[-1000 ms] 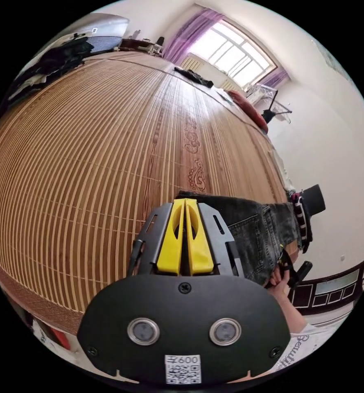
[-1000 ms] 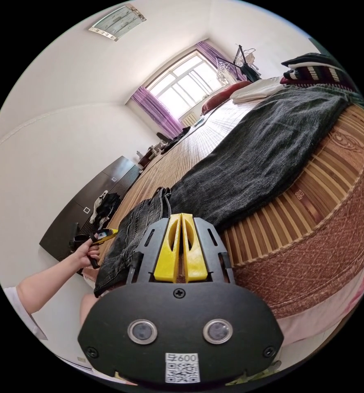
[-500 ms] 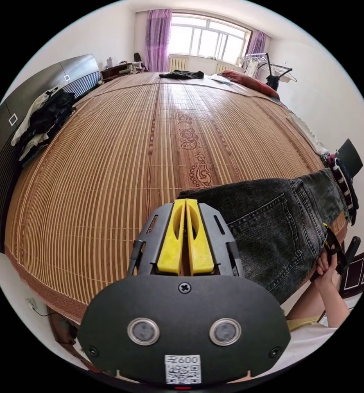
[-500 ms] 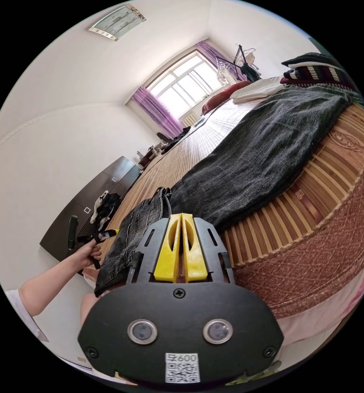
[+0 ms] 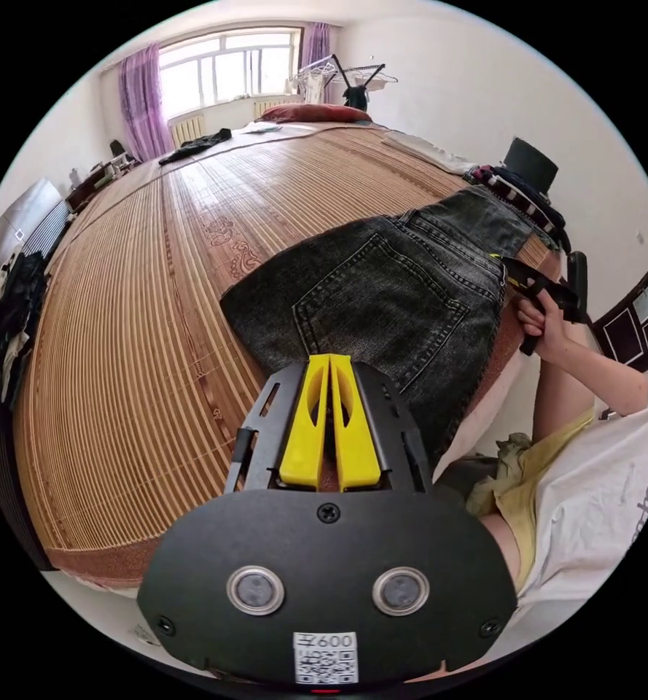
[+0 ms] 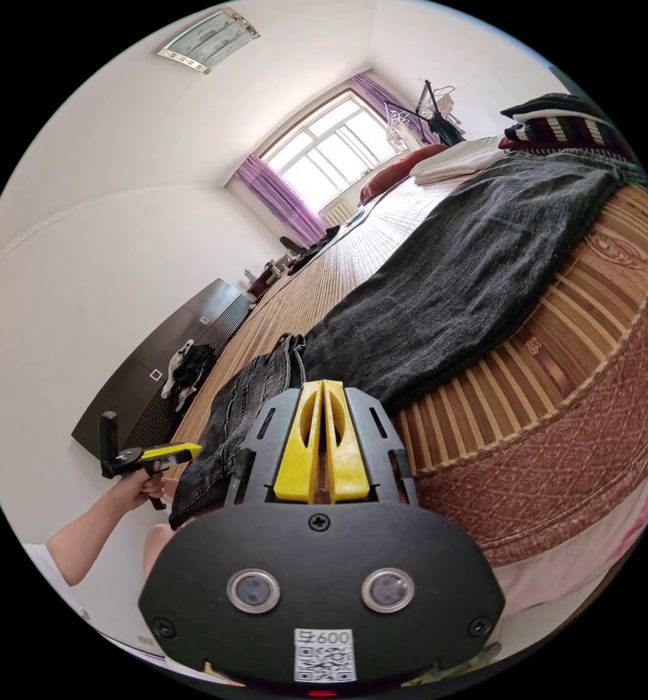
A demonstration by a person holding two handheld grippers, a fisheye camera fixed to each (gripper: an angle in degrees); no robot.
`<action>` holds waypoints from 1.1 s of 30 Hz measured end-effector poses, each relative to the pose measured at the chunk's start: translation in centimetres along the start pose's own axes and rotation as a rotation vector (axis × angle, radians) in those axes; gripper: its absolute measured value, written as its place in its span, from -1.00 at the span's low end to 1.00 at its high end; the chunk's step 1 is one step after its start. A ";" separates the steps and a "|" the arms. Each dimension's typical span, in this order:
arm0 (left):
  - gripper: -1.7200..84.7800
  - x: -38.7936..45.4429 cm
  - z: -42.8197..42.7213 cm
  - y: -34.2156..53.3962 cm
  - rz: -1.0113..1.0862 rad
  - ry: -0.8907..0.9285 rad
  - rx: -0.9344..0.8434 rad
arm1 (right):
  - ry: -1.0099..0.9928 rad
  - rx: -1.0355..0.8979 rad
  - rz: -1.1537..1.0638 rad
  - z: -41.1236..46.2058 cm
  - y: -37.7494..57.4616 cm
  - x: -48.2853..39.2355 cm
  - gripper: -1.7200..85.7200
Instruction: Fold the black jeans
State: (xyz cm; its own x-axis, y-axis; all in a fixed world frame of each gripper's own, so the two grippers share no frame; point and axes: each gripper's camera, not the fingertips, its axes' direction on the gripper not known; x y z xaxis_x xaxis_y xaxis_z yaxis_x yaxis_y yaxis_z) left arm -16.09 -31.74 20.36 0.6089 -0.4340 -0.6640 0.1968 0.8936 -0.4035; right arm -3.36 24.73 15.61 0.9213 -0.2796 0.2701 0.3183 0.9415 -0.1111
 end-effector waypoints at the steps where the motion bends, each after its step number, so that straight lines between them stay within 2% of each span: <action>1: -0.95 0.9 0.5 0.6 -0.006 -0.033 -0.012 | -0.013 0.000 0.005 -0.2 0.1 0.0 -0.98; 3: -0.95 2.6 0.7 1.6 -0.007 -0.017 -0.002 | -0.035 -0.005 0.008 -0.3 0.2 -0.1 -0.98; 6: -0.95 6.8 2.0 4.2 0.116 0.190 0.051 | -0.041 -0.009 0.012 -0.5 0.5 -0.5 -0.98; 8: -0.95 9.3 5.9 5.4 0.142 0.127 -0.082 | -0.033 -0.007 0.009 -0.6 0.8 -1.1 -0.98; 10: -0.95 11.6 8.6 8.0 0.156 0.023 -0.022 | -0.033 -0.004 0.009 -0.7 1.1 -1.5 -0.98; 14: -0.96 15.3 11.3 10.8 0.209 -0.100 -0.023 | -0.051 -0.003 0.018 -1.0 1.8 -2.4 -0.98; 17: -0.96 16.9 13.4 13.7 0.124 -0.165 -0.011 | -0.063 0.002 0.013 -1.2 2.4 -3.3 -0.98; 21: -0.96 17.6 14.8 19.3 0.003 -0.257 0.109 | -0.042 0.006 0.004 -1.1 3.3 -4.8 -0.98; 24: -0.96 18.3 15.1 24.3 -0.092 -0.289 0.220 | 0.050 0.049 -0.036 -1.6 4.4 -7.4 -0.98; 27: -0.96 21.4 16.8 29.8 -0.103 -0.393 0.325 | 0.177 0.269 -0.221 -4.3 6.9 -12.5 -0.98; 29: -0.96 23.5 18.6 32.6 -0.129 -0.471 0.373 | 0.113 0.446 -0.501 -5.7 10.4 -17.5 -0.98; 30: -0.96 24.7 20.2 33.9 -0.148 -0.500 0.385 | 0.053 0.441 -0.603 -5.6 11.3 -18.7 -0.98; 32: -0.96 26.3 23.0 34.9 -0.150 -0.486 0.397 | -0.221 0.202 -0.885 -3.9 13.2 -23.1 -0.98; 33: -0.96 27.2 25.1 34.9 -0.142 -0.441 0.404 | -0.255 0.129 -0.905 -3.2 13.5 -24.1 -0.98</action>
State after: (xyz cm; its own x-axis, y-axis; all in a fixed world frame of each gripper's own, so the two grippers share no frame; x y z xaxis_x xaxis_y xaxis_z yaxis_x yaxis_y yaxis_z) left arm 26.58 -9.43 4.00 0.7989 -0.5405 -0.2639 0.5223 0.8410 -0.1412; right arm -20.59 43.58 4.57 0.2551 -0.8782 0.4046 0.8467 0.4050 0.3452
